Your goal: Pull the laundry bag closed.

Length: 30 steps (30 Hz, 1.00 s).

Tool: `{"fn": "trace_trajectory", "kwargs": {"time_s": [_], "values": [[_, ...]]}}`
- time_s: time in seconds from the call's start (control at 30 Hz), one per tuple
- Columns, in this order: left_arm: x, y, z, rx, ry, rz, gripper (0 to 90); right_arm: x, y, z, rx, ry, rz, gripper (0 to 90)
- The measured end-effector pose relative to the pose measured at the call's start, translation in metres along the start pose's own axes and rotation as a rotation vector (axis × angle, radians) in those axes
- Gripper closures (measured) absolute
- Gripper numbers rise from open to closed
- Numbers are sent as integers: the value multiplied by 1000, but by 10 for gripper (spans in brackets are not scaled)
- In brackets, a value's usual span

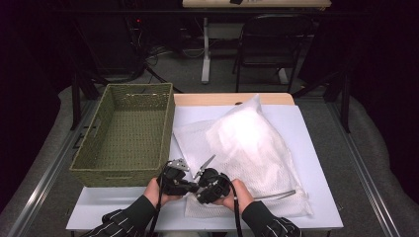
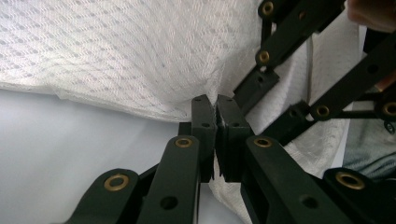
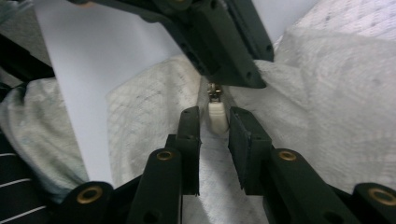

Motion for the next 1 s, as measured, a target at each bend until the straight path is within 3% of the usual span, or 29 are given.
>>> {"fn": "trace_trajectory", "kwargs": {"time_s": [0.13,0.37,0.53,0.63,0.73,0.83,1.0], "values": [[0,0,0,2,-1,2,870,1,-1,1,-1,-19,-4,760],[0,0,-1,-6,-6,-4,868,2,0,0,24,-3,-17,805],[-1,0,-2,-7,-2,-7,864,1,0,1,72,-17,-32,810],[-2,0,-2,-8,-7,-7,863,0,-1,1,68,-6,-31,811],[-3,0,-3,-26,12,-15,857,1,-2,3,69,-6,-21,811],[-3,0,-3,-26,3,-9,825,4,-2,2,73,-3,-34,817],[-4,4,1,-66,25,27,760,2,-2,3,66,12,-19,821]]}}
Point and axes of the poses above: each handheld gripper's, and its own axes: x roughly forward along the jaws, y roughly out of its underside, z roughly to its left, the point moved 3 cm from there along x, roughly forward along the jaws, and after that the axes turned 15 degrees about -x, right-handed, at the moved point
